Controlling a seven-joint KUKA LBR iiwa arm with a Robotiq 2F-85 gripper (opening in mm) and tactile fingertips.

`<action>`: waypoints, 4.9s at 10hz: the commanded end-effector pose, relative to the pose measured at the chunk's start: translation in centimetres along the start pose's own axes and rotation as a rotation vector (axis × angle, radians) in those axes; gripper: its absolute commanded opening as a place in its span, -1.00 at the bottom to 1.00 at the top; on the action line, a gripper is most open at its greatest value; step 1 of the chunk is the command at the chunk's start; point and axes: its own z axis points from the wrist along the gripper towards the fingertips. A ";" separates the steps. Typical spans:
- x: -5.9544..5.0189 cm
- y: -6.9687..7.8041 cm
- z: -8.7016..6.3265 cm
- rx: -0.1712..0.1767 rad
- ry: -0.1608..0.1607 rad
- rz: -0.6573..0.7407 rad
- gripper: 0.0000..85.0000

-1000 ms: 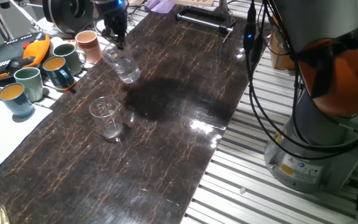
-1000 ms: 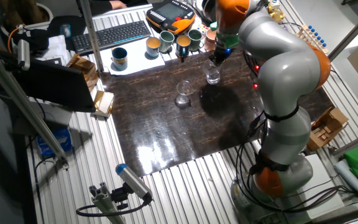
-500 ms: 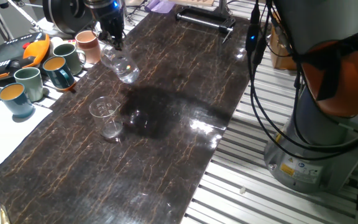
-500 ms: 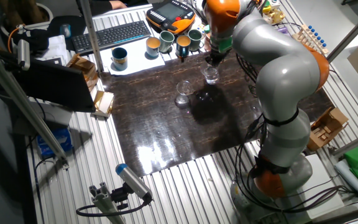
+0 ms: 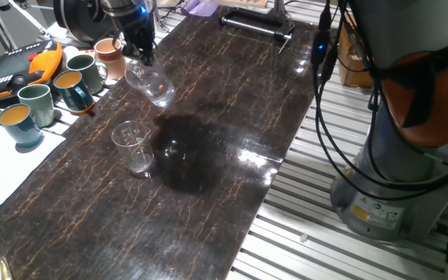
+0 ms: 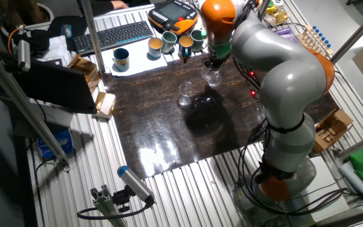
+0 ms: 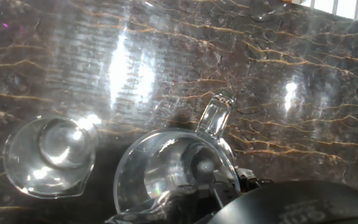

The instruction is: Pour the water from one cup into another empty cup

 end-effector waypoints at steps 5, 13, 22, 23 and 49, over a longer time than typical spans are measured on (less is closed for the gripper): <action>0.1 0.1 0.0 -0.025 0.001 -0.025 -0.98; 0.1 0.1 0.0 0.097 -0.023 -0.063 -0.98; -0.2 0.9 -0.2 0.222 -0.010 -0.075 -0.98; -0.3 1.3 -0.2 0.227 -0.008 -0.075 -0.98; -1.3 6.0 -1.1 0.536 -0.050 -0.090 -0.98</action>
